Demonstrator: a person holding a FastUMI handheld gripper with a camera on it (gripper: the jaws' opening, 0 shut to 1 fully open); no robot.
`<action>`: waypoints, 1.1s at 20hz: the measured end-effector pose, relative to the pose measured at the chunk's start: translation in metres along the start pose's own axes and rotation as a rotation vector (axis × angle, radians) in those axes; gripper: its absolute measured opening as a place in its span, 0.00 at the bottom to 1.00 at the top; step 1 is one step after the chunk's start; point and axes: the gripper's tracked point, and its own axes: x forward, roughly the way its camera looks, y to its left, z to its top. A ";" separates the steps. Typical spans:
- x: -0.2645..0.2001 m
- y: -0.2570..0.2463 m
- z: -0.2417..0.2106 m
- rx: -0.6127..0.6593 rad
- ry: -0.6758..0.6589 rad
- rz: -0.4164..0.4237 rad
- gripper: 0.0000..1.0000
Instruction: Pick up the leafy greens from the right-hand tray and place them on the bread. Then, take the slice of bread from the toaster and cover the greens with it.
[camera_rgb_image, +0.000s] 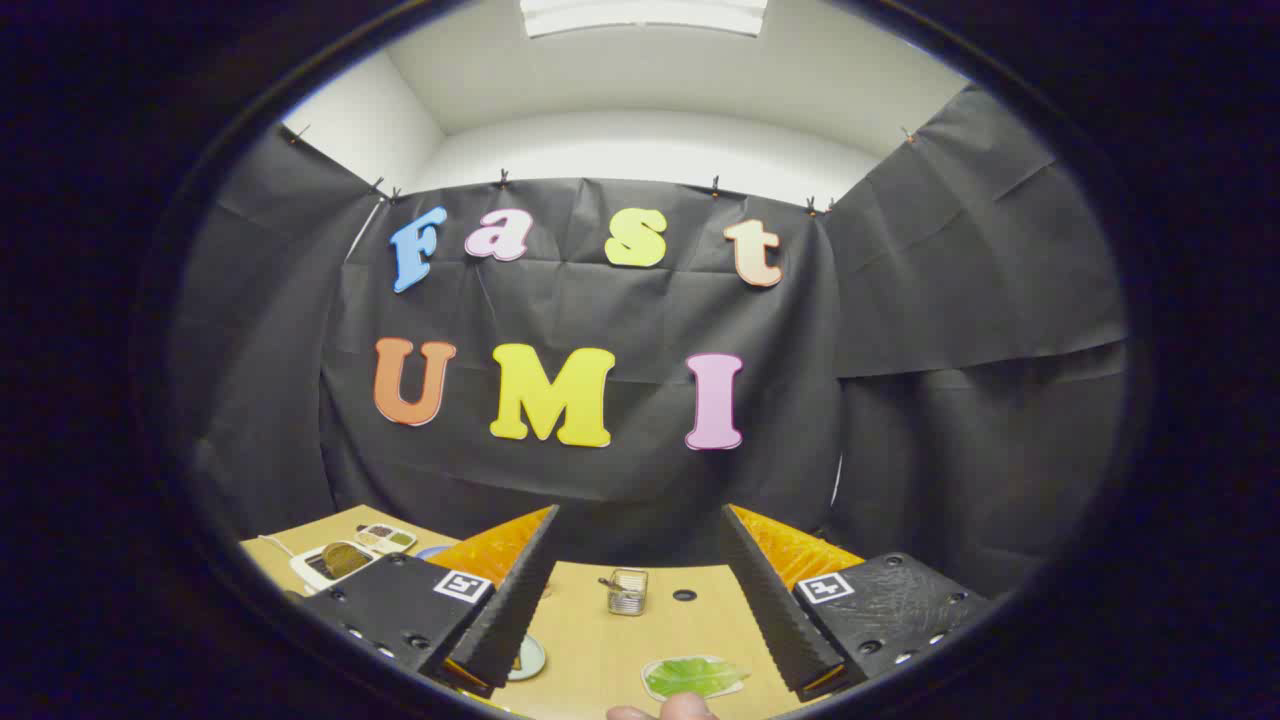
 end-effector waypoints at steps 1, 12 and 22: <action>0.002 0.002 0.000 0.006 0.001 0.004 0.95; 0.021 0.026 -0.011 0.001 0.046 0.049 0.95; 0.019 -0.012 -0.031 -0.008 0.082 0.017 0.95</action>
